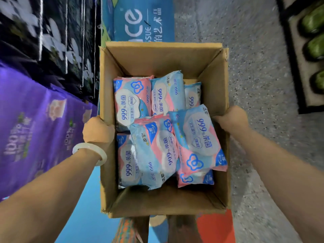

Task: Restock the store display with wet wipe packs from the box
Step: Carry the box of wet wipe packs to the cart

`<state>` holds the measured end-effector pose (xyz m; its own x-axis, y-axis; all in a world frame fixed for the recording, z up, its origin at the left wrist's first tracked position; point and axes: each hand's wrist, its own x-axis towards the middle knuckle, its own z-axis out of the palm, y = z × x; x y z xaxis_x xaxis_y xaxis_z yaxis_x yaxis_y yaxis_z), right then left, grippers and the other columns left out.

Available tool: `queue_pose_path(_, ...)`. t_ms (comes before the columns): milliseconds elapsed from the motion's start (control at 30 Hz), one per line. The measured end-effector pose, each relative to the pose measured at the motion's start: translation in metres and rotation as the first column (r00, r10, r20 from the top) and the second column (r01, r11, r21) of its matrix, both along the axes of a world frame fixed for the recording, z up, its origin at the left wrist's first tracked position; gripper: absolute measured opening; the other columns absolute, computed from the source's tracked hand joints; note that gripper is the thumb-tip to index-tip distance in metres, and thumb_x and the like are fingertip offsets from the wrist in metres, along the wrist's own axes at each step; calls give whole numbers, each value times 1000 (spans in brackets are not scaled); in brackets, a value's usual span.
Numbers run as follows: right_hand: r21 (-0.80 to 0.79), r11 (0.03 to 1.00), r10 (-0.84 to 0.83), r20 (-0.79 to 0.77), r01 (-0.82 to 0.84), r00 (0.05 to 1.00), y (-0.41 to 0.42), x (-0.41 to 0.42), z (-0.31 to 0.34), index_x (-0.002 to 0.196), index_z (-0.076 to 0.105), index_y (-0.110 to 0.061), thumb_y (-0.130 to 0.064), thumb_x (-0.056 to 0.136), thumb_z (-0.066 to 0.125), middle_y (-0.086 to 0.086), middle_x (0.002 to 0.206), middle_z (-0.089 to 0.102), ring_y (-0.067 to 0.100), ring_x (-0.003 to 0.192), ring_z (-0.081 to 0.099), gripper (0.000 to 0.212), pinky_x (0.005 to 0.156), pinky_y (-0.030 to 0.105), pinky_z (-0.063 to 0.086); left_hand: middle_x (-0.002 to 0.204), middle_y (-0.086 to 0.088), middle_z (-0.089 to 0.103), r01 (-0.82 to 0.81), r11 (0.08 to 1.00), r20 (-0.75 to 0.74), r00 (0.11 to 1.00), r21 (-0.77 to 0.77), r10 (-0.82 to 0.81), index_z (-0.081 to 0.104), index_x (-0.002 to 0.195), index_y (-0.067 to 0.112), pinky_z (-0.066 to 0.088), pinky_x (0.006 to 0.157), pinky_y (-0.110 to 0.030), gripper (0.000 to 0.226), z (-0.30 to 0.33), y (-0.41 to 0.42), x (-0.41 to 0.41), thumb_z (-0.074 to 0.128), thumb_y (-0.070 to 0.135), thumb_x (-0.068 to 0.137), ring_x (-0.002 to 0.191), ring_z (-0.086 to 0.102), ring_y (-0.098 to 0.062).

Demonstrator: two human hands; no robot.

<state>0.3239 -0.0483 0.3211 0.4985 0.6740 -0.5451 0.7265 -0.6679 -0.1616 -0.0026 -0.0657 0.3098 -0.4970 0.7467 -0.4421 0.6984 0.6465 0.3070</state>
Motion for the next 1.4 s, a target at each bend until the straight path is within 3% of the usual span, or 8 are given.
queue_pose_path(367, 159, 965, 218, -33, -210, 975, -80, 8, 164, 114, 61, 6, -28, 83, 69, 28, 120, 62, 40, 114, 60, 47, 87, 40, 50, 104, -29, 65, -136, 980, -90, 985, 145, 150, 64, 99, -5, 49, 84, -46, 23, 161, -142, 12, 58, 5, 80, 101, 60, -45)
queue_pose_path(533, 167, 889, 430, 17, -426, 903, -124, 1, 211, 113, 61, 5, -23, 83, 67, 27, 121, 62, 40, 111, 61, 41, 85, 39, 51, 98, -30, 66, -319, 933, 2, 946, 169, 323, 63, 92, -9, 48, 74, -42, 18, 195, -248, 26, 60, 2, 78, 94, 62, -43)
queue_pose_path(633, 144, 824, 547, 44, -548, 836, -152, -13, 230, 112, 59, 5, -14, 83, 63, 26, 121, 62, 39, 112, 61, 36, 85, 39, 51, 77, -24, 61, -433, 887, 59, 901, 158, 429, 58, 71, -4, 40, 64, -34, 5, 206, -316, 33, 58, -2, 76, 75, 53, -40)
queue_pose_path(767, 70, 711, 699, 37, -700, 714, -189, -51, 241, 107, 59, 2, -14, 80, 62, 23, 117, 63, 37, 107, 63, 32, 75, 34, 48, 53, -10, 47, -571, 815, 96, 821, 96, 563, 47, 55, 4, 36, 59, -30, 24, 213, -399, 31, 59, -3, 75, 67, 48, -34)
queue_pose_path(933, 36, 548, 836, 7, -836, 548, -237, -127, 239, 94, 51, -5, -14, 81, 64, 21, 114, 62, 37, 105, 61, 21, 70, 31, 43, 74, -22, 60, -719, 688, 75, 694, 92, 716, 49, 58, 4, 39, 63, -32, 22, 216, -488, -2, 61, 1, 76, 74, 57, -37)
queue_pose_path(1000, 32, 483, 876, -8, -875, 483, -257, -164, 235, 84, 46, -5, -15, 80, 64, 21, 111, 63, 36, 94, 60, 20, 63, 28, 41, 87, -25, 65, -767, 635, 50, 641, 97, 766, 58, 75, -2, 40, 67, -32, 6, 215, -523, -19, 61, 2, 77, 84, 61, -40)
queue_pose_path(1067, 35, 432, 902, -32, -901, 431, -278, -205, 231, 75, 46, -5, -16, 81, 65, 19, 105, 62, 33, 85, 55, 23, 61, 28, 39, 99, -28, 66, -817, 572, 16, 575, 69, 818, 61, 94, -7, 41, 70, -34, 20, 213, -557, -39, 62, 4, 78, 95, 62, -42)
queue_pose_path(1400, 160, 137, 990, -54, -978, 130, -366, -426, 230, 116, 55, 2, -17, 85, 63, 20, 126, 58, 36, 117, 57, 38, 87, 36, 48, 98, -30, 67, -945, 310, -32, 308, 105, 951, 66, 91, -9, 44, 71, -36, 20, 227, -684, -161, 63, 6, 78, 95, 63, -43)
